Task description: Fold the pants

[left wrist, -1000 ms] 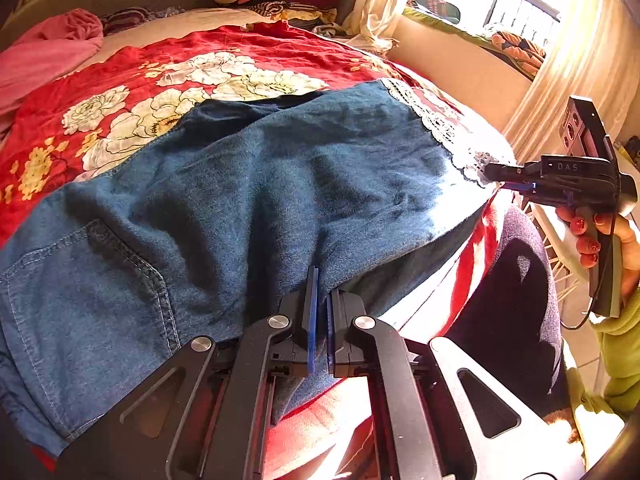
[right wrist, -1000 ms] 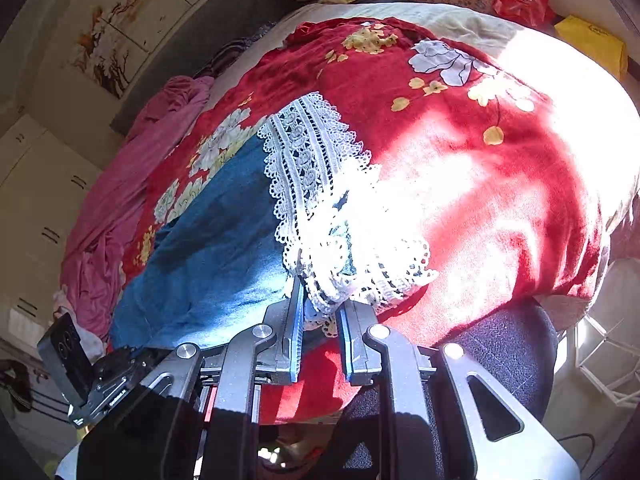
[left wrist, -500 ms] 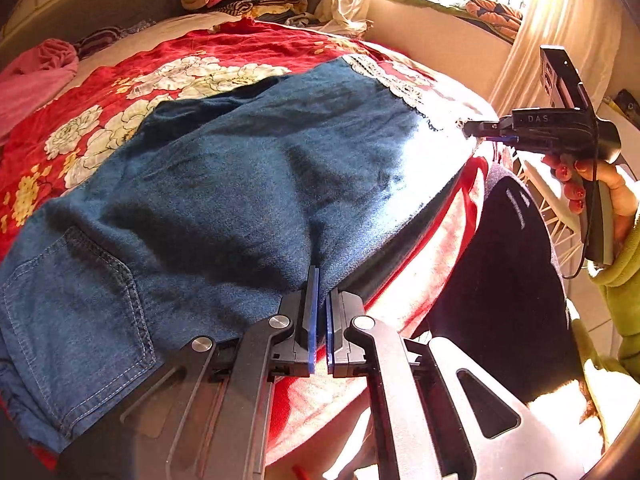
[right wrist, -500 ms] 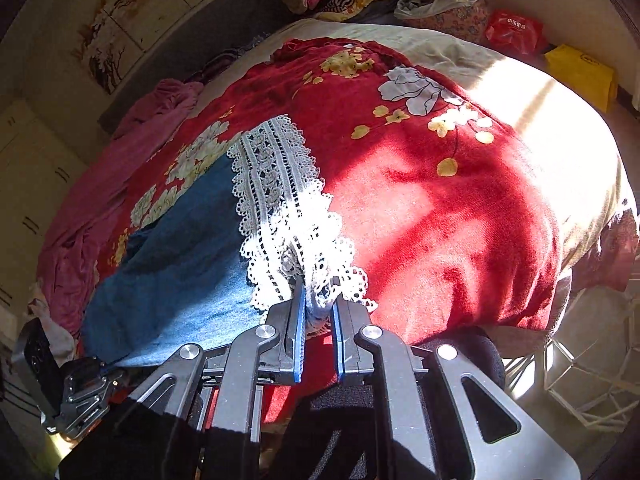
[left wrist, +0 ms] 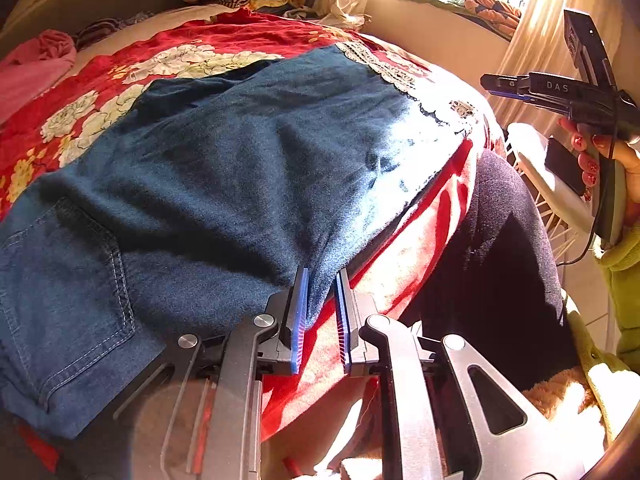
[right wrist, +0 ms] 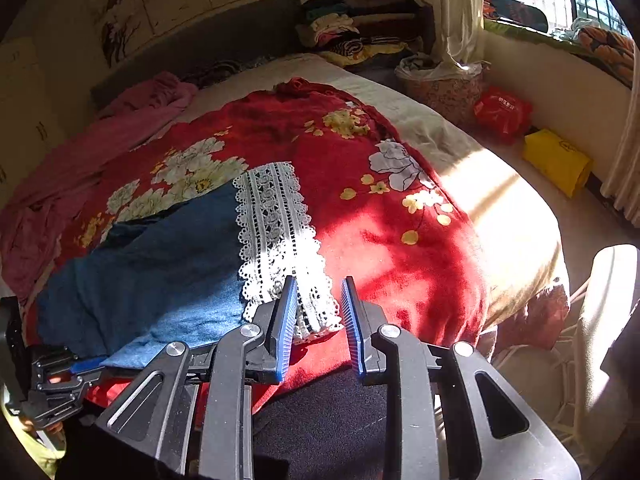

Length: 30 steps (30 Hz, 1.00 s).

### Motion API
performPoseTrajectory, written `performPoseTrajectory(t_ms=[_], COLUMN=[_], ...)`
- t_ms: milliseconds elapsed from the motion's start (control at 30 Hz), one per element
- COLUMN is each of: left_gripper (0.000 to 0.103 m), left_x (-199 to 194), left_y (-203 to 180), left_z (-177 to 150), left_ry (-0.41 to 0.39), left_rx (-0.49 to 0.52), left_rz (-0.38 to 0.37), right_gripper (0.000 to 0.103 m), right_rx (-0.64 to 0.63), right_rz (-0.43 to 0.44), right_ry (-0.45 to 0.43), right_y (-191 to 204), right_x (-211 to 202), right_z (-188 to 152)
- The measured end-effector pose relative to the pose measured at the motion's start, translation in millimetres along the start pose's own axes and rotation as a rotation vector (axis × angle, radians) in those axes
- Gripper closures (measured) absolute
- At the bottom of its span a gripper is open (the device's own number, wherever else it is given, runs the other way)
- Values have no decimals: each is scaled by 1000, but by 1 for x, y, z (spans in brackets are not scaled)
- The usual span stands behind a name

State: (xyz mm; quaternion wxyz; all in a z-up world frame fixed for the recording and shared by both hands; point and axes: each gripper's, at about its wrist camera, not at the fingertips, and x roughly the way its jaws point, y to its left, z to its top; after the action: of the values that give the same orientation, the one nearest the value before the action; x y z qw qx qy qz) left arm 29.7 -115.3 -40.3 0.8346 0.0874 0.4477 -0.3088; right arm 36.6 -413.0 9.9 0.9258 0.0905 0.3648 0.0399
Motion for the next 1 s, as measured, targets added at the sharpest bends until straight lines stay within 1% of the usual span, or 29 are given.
performPoseTrajectory(t_ms=[33, 100, 167, 200, 233, 267, 300, 367, 433, 500, 533, 567, 633, 667, 733, 767, 800, 867, 933, 967, 1000], left_gripper=[89, 79, 77, 77, 77, 77, 77, 77, 76, 67, 65, 64, 64, 64, 58, 56, 55, 55, 54, 51, 46], left_x=[-4, -9, -3, 4, 9, 10, 8, -4, -24, -42, -47, -49, -46, -43, -31, -25, -18, -3, 13, 22, 30], left_y=[0, 0, 5, 9, 13, 16, 17, 17, 19, 28, 36, 45, 66, 76, 95, 100, 104, 113, 120, 124, 129], left_z=[0, 0, -1, -4, -7, -11, -12, -10, 2, 23, 35, 48, 73, 84, 105, 113, 119, 126, 128, 129, 128], left_ry=[-13, -27, 7, 42, 66, 64, 58, 45, -13, -65, -83, -94, -99, -96, -73, -65, -55, -27, 15, 34, 53], left_rx=[-6, -9, -31, -52, -72, -91, -101, -102, -88, -83, -84, -87, -97, -104, -113, -105, -92, -87, -94, -102, -116], left_rz=[-4, 8, 41, 63, 74, 64, 57, 57, 52, 85, 106, 130, 180, 185, 193, 214, 228, 231, 210, 195, 180], right_gripper=[80, 80, 79, 79, 79, 79, 78, 78, 77, 76, 75, 74, 68, 67, 63, 62, 60, 59, 58, 57, 54], right_rx=[-22, -56, -57, -52, -47, -44, -38, -32, -31, -9, -4, -4, -8, -10, -27, -34, -36, -34, -45, -48, -49], right_rz=[31, 83, 107, 103, 77, 59, 63, 85, 119, 196, 217, 228, 231, 229, 247, 246, 250, 273, 279, 290, 306], right_ry=[9, 40, 92, 127, 167, 209, 224, 206, 200, 159, 130, 104, 72, 66, 72, 78, 87, 115, 151, 171, 195], right_y=[8, 25, 31, 31, 29, 27, 24, 21, 19, 16, 14, 12, 6, 2, -3, -6, -9, -14, -17, -18, -19], right_x=[4, 19, 40, 52, 63, 74, 81, 79, 71, 56, 50, 45, 44, 46, 55, 62, 70, 88, 109, 120, 132], right_z=[1, 2, 1, -2, -6, -12, -17, -19, -15, -5, 2, 12, 32, 43, 64, 74, 83, 99, 110, 113, 115])
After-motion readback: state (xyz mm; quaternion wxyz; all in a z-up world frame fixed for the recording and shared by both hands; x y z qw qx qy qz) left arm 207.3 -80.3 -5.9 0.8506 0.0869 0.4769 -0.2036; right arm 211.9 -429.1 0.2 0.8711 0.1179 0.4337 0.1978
